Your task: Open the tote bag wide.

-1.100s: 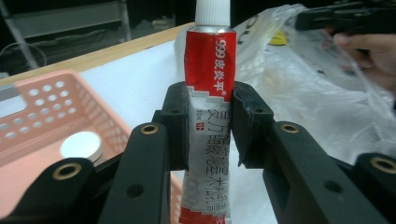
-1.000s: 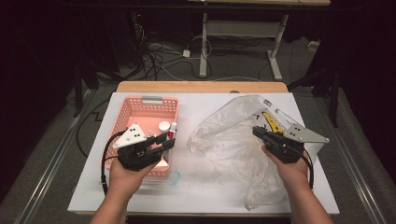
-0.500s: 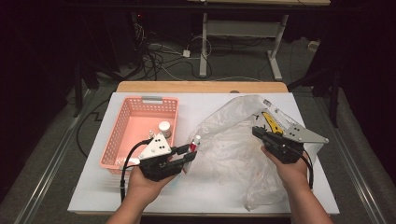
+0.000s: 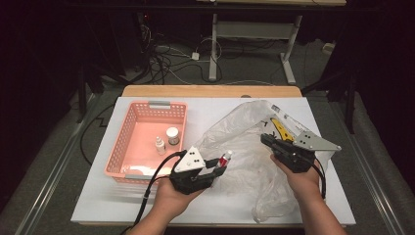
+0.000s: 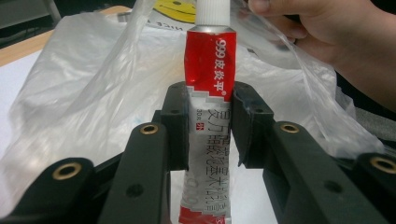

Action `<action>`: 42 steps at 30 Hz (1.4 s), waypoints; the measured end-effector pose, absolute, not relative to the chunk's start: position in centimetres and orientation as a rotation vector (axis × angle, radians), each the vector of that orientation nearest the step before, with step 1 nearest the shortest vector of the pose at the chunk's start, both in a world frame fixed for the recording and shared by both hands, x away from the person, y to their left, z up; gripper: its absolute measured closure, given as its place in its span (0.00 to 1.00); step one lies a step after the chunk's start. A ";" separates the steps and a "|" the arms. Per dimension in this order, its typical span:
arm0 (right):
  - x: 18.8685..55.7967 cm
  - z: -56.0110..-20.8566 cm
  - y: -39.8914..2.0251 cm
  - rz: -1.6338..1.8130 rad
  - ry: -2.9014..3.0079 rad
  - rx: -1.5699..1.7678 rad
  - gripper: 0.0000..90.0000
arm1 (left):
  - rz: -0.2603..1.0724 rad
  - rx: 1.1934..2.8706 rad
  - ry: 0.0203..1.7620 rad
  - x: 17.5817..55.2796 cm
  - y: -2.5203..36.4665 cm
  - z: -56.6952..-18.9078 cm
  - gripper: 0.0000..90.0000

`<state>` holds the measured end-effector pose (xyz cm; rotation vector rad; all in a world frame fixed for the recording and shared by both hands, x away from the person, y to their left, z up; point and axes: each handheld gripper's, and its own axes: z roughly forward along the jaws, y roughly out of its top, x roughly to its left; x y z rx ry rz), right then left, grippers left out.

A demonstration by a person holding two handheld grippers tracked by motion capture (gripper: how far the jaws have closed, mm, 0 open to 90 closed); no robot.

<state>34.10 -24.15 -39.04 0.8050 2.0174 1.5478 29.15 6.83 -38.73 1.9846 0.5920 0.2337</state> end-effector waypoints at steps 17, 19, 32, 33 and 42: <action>34.4 -39.0 -24.3 1.570 2.007 0.810 1.00 | 0.241 2.004 0.625 32.9 0.9 -40.9 0.75; 34.4 -39.0 -24.4 1.569 2.005 0.807 1.00 | 0.246 2.008 0.638 33.5 0.4 -41.3 0.75; 34.5 -38.8 -24.7 1.585 1.989 0.819 1.00 | 0.297 2.023 0.695 36.3 -2.7 -43.4 0.75; 34.5 -38.7 -24.8 1.585 1.988 0.821 1.00 | 0.299 2.022 0.698 36.5 -2.9 -43.6 0.75; 34.5 -38.5 -24.9 1.598 1.979 0.815 1.00 | 0.289 2.041 0.715 37.4 -4.3 -45.0 0.75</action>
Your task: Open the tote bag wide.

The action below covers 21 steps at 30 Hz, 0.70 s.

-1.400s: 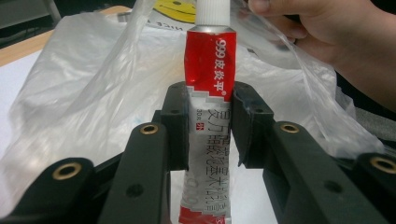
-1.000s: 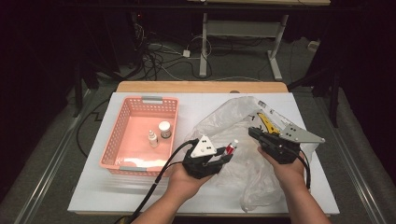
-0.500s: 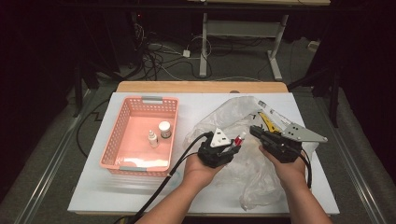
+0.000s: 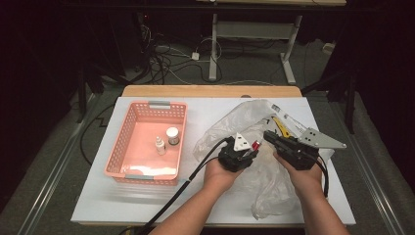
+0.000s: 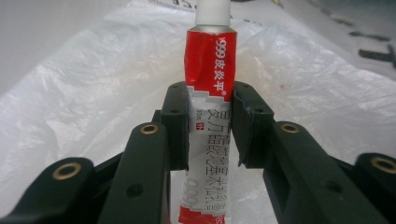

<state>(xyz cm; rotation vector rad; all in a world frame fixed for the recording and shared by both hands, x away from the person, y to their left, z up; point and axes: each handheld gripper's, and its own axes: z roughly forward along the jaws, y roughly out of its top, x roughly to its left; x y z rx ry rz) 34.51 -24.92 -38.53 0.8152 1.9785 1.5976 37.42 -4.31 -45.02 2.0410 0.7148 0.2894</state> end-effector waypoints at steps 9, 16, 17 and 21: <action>34.5 -38.3 -25.0 1.605 1.971 0.814 1.00 | 0.297 2.059 0.729 38.4 -5.6 -45.8 0.75; 34.5 -38.3 -25.2 1.609 1.966 0.820 1.00 | 0.282 2.051 0.758 39.1 -6.1 -46.4 0.75; 34.5 -38.3 -25.2 1.609 1.967 0.821 1.00 | 0.280 2.050 0.764 39.2 -6.2 -46.5 0.75; 34.5 -38.3 -25.2 1.606 1.968 0.819 1.00 | 0.263 2.048 0.767 39.3 -6.1 -46.5 0.74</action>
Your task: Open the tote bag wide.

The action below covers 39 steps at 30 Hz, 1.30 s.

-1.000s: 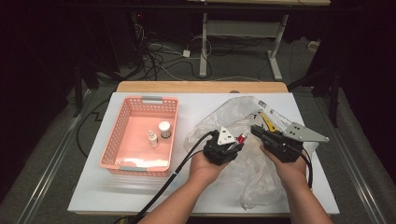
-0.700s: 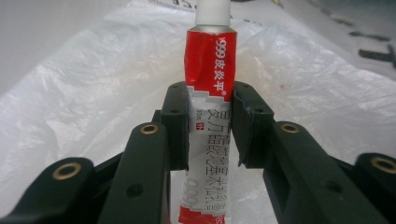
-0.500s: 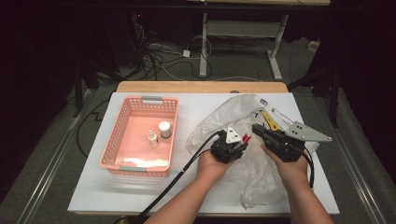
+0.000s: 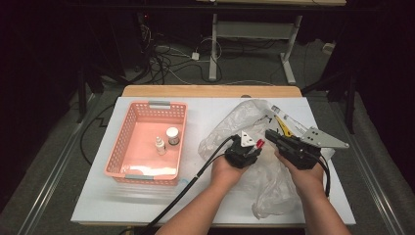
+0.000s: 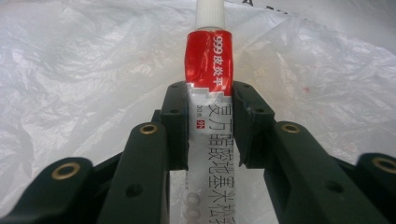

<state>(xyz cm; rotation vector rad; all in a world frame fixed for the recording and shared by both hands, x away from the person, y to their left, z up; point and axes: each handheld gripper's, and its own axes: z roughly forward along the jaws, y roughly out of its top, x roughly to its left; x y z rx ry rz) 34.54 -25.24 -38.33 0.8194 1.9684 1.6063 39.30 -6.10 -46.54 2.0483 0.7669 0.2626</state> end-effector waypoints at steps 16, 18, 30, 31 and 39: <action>34.6 -38.5 -25.3 1.599 1.975 0.827 1.00 | 0.202 2.014 0.663 35.4 -3.7 -43.8 0.57; 34.6 -38.5 -25.3 1.598 1.976 0.824 1.00 | 0.189 2.013 0.658 34.8 -3.2 -43.7 0.55; 34.5 -38.7 -25.1 1.585 1.989 0.820 1.00 | 0.143 1.998 0.618 32.1 0.2 -43.4 0.36; 34.5 -38.7 -25.1 1.585 1.989 0.820 1.00 | 0.133 1.993 0.619 32.0 0.5 -43.4 0.35; 34.4 -38.7 -25.1 1.584 1.989 0.823 1.00 | 0.145 2.001 0.686 30.7 3.3 -43.1 0.06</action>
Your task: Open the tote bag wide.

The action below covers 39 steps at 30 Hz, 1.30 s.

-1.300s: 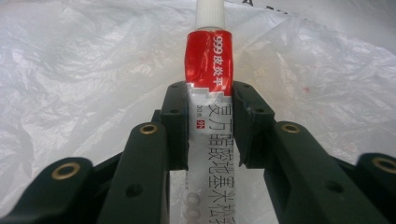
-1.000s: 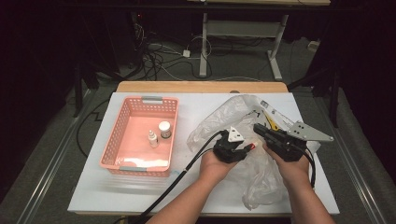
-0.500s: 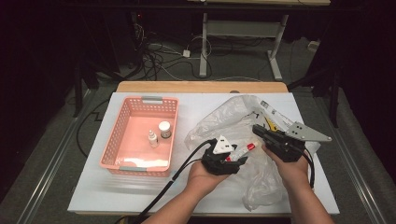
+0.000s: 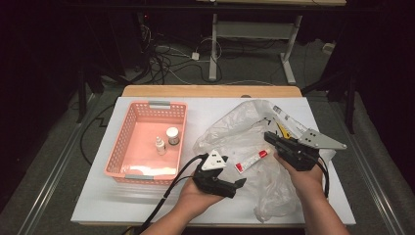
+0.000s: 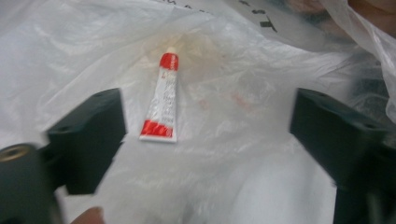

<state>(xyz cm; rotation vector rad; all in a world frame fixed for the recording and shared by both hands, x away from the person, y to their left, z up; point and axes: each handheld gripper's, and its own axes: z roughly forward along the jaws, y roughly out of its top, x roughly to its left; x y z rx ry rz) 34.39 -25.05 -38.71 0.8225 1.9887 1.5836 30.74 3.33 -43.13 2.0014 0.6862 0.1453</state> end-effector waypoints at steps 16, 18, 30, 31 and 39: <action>34.4 -38.7 -25.2 1.577 1.988 0.822 1.00 | 0.241 1.970 0.769 29.4 8.7 -42.4 0.00; 34.4 -38.7 -25.2 1.580 1.987 0.821 1.00 | 0.269 1.987 0.777 29.4 9.1 -42.3 0.00; 34.2 -38.5 -25.4 1.585 1.983 0.814 1.00 | 0.351 1.953 0.871 30.0 12.5 -41.3 0.00; 34.2 -38.5 -25.4 1.585 1.983 0.818 1.00 | 0.358 1.948 0.881 30.1 12.8 -41.2 0.00; 34.2 -38.3 -25.6 1.588 1.973 0.816 1.00 | 0.426 1.909 0.967 30.8 15.9 -40.8 0.00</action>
